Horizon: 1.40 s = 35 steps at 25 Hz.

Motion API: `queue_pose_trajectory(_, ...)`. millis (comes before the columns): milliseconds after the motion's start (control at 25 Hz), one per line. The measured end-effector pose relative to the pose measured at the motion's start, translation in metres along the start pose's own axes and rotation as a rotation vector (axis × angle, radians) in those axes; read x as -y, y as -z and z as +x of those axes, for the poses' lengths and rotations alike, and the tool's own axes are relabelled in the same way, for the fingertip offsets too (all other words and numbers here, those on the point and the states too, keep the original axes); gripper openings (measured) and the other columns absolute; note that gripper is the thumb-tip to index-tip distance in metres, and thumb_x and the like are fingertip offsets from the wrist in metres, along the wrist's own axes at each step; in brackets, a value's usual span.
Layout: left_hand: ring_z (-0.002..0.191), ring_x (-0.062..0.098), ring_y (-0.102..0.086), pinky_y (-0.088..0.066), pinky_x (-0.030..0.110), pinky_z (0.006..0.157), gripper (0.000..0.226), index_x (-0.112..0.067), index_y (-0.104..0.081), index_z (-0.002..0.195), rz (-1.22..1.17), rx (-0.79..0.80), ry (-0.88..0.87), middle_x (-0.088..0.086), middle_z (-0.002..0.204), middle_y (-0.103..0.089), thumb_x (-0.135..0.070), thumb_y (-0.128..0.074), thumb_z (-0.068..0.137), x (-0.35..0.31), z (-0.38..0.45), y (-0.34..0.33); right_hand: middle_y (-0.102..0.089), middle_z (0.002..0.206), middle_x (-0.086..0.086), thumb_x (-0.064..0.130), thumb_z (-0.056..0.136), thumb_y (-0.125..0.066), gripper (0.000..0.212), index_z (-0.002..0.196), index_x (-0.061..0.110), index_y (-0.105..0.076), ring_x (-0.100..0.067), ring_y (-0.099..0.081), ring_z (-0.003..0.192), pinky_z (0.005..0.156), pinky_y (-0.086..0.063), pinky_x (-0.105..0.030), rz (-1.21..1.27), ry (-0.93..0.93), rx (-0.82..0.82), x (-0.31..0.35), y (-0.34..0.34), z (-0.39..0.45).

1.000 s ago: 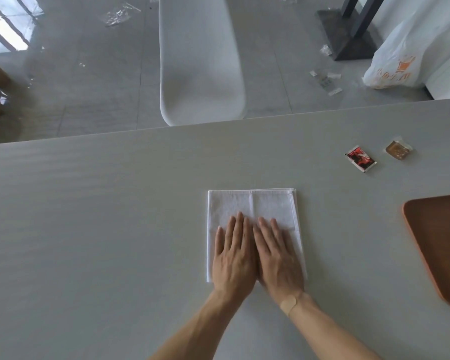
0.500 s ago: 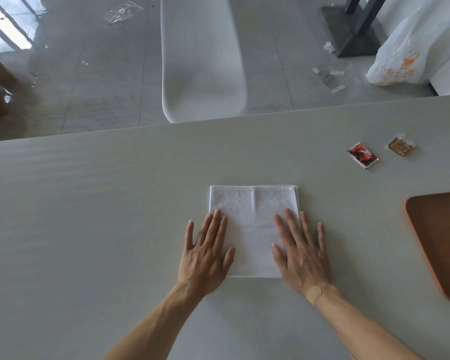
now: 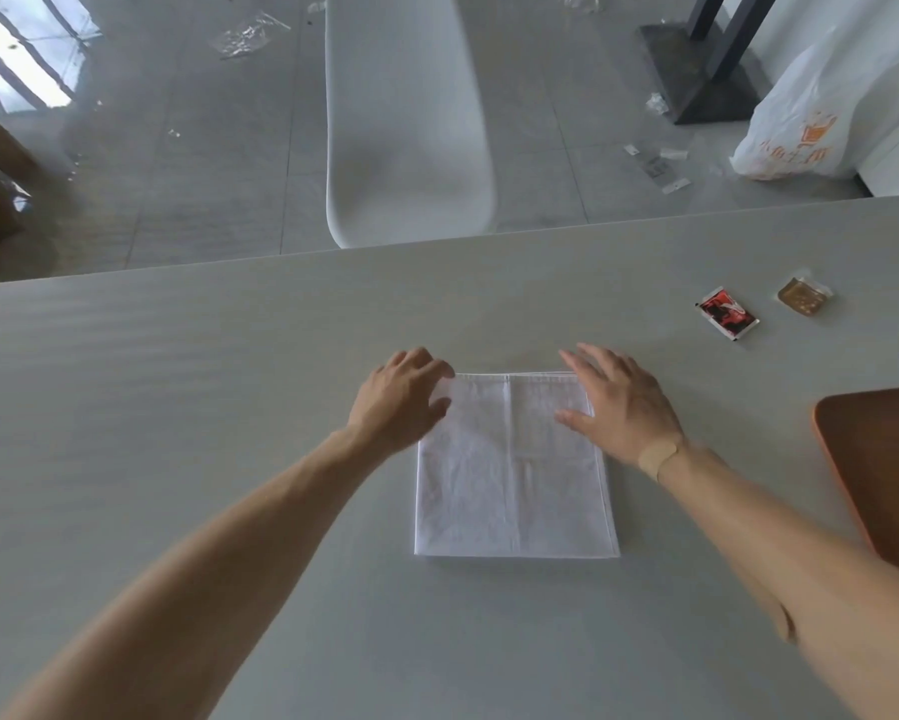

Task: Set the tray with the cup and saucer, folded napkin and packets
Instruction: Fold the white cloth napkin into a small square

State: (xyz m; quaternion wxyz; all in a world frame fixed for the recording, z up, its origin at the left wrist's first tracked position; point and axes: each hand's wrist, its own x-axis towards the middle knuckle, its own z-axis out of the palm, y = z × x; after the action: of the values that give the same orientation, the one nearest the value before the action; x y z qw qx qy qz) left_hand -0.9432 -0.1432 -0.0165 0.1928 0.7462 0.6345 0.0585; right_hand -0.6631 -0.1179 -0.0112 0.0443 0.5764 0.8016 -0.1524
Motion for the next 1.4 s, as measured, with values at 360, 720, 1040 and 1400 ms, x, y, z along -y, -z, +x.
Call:
queue_pose_trajectory(360,0.102,0.03,-0.062,-0.04,0.032,0.067,0.055,-0.023,-0.049,0.13,0.214,0.209,0.091,0.004,0.116,-0.06,-0.036,-0.075,0.082,-0.004,0.051,0.01,-0.051,0.123,-0.004,0.045,0.081,-0.072,0.058,0.129,0.021,-0.052,-0.026,-0.053,0.114,0.085,-0.042,-0.033,-0.105,-0.005,0.143,0.003,0.013,0.033)
queue_pose_trajectory(720,0.11,0.023,-0.053,-0.036,0.031,0.067,0.019,-0.025,-0.066,0.106,0.14,0.209,0.092,0.0,0.113,-0.057,-0.028,-0.069,0.087,-0.007,0.045,0.013,-0.05,0.116,-0.001,0.035,0.085,-0.069,0.038,0.117,0.023,-0.053,-0.027,-0.056,0.104,0.074,-0.039,-0.032,-0.032,-0.009,0.181,0.01,0.019,0.026)
queue_pose_trajectory(1040,0.116,0.022,-0.048,-0.039,0.033,0.07,0.019,-0.024,-0.067,0.109,0.041,0.049,0.165,0.001,0.116,-0.055,-0.02,-0.056,0.094,-0.016,0.008,0.018,-0.071,0.106,0.004,0.011,0.094,-0.05,0.027,0.111,0.029,-0.062,-0.023,-0.059,0.103,0.083,-0.038,-0.033,-0.261,0.007,0.01,0.022,0.027,0.006)
queue_pose_trajectory(1400,0.108,0.016,-0.05,-0.037,0.029,0.062,0.012,-0.027,-0.067,0.1,-0.057,-0.092,0.141,-0.006,0.107,-0.058,-0.022,-0.06,0.091,-0.032,-0.043,0.035,-0.072,0.101,0.003,0.021,0.093,-0.054,0.021,0.105,0.027,-0.07,-0.024,-0.058,0.097,0.078,-0.037,-0.032,-0.06,0.003,-0.107,0.021,0.039,-0.04)
